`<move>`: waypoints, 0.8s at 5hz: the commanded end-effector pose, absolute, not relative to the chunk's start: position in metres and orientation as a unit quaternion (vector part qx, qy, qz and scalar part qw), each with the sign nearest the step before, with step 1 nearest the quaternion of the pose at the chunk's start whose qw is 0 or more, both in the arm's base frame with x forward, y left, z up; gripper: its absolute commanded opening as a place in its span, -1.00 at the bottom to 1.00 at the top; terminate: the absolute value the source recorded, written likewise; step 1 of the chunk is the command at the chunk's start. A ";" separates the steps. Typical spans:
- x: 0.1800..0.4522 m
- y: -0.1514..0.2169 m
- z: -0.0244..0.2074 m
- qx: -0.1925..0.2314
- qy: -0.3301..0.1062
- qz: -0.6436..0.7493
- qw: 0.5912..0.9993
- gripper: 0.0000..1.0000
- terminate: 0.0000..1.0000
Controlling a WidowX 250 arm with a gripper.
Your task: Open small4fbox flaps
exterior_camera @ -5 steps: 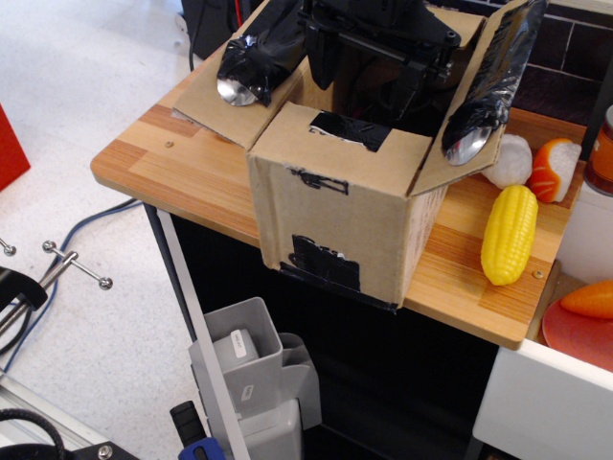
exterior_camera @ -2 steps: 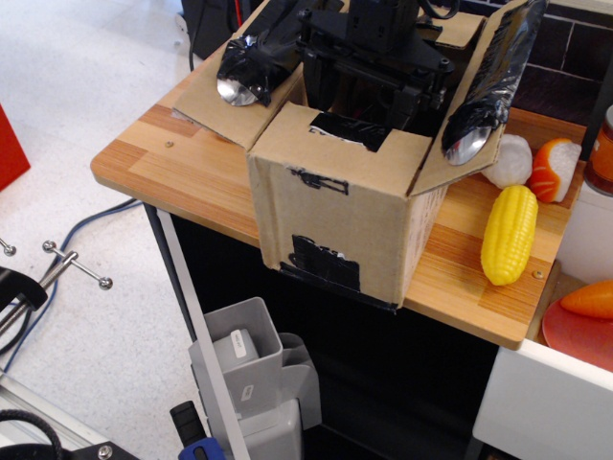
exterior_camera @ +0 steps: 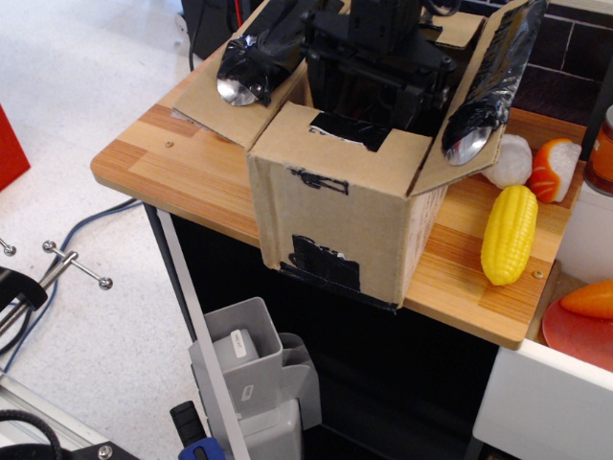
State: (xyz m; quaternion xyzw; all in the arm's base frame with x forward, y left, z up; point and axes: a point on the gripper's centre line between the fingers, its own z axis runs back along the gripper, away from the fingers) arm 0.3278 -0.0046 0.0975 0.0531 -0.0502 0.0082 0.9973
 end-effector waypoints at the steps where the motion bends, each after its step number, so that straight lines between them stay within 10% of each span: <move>1: 0.320 -0.010 0.108 0.051 -0.063 0.021 0.997 1.00 -1.00; 4: 0.312 -0.025 0.146 0.073 -0.036 0.031 0.996 1.00 -1.00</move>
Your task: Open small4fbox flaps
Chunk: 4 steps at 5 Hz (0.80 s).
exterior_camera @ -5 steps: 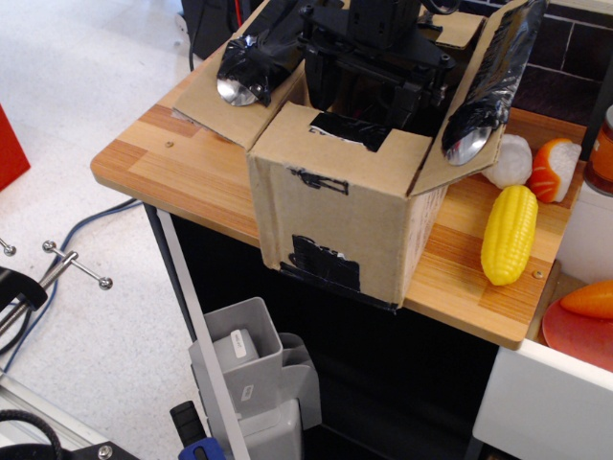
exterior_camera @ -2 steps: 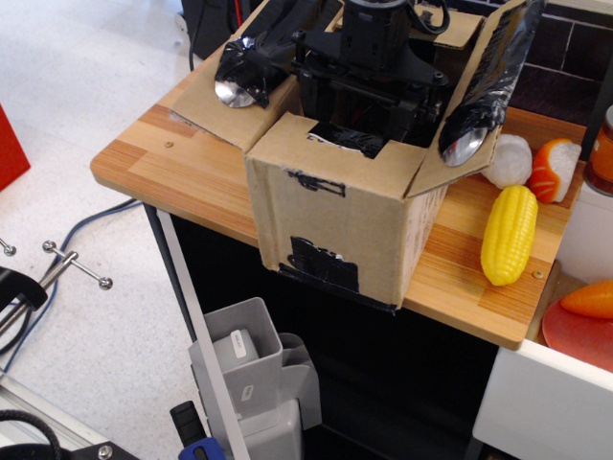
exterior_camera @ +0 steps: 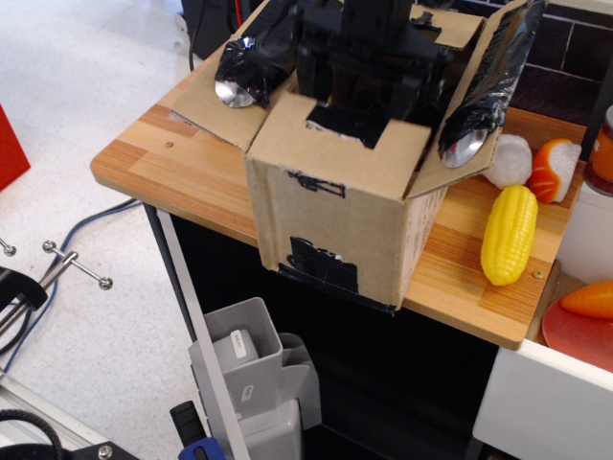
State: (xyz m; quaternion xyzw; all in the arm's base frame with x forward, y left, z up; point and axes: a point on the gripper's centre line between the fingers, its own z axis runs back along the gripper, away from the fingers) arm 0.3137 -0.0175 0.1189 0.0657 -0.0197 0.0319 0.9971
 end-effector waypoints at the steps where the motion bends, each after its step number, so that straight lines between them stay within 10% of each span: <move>1: 0.309 -0.029 0.150 0.068 -0.024 0.040 0.997 1.00 -1.00; 4: 0.287 -0.031 0.168 0.086 -0.011 0.073 0.994 1.00 -1.00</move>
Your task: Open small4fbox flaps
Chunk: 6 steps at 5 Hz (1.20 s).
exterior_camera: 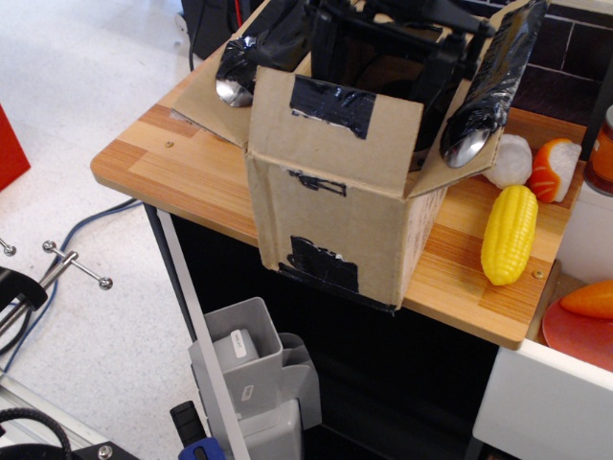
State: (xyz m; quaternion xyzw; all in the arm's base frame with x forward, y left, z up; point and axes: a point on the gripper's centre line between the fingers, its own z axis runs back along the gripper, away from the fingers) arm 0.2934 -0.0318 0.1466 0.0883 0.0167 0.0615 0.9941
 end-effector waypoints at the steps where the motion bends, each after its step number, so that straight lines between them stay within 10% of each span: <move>1: 0.277 -0.030 0.175 0.091 -0.006 0.086 0.992 1.00 -1.00; 6: 0.221 -0.037 0.144 0.040 -0.006 0.161 0.986 1.00 -1.00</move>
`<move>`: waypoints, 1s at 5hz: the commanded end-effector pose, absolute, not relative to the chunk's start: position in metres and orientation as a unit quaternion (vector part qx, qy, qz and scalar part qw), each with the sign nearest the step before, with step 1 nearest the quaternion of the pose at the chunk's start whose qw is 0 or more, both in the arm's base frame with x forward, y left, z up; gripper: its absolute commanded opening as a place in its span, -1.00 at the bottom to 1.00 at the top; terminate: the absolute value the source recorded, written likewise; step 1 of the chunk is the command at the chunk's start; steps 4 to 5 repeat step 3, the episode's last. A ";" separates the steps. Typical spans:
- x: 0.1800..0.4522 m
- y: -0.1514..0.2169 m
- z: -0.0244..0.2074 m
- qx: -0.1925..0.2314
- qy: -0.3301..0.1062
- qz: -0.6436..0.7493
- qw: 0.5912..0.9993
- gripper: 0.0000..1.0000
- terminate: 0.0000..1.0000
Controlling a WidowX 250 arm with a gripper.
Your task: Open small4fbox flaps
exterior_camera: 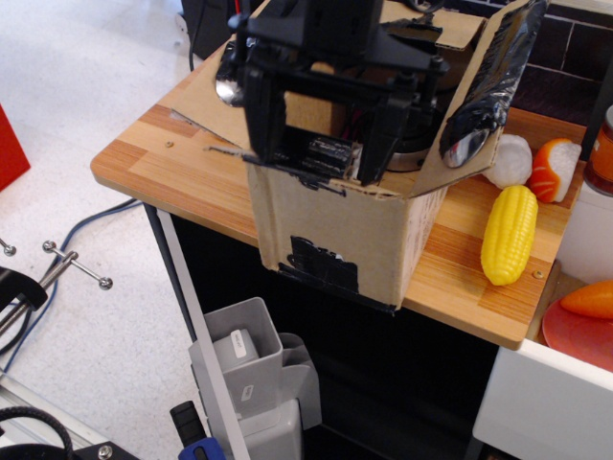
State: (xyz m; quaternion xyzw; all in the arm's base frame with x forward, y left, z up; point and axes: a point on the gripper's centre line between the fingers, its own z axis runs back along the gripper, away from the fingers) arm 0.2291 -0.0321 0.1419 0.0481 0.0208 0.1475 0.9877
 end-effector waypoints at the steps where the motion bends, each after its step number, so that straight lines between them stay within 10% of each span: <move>1: 0.217 -0.038 0.130 0.033 -0.033 0.163 0.986 1.00 -1.00; 2: 0.215 -0.038 0.119 0.018 -0.039 0.169 0.985 1.00 -1.00; 3: 0.212 -0.039 0.112 0.013 -0.055 0.172 0.983 1.00 1.00; 5: 0.212 -0.039 0.112 0.013 -0.055 0.172 0.983 1.00 1.00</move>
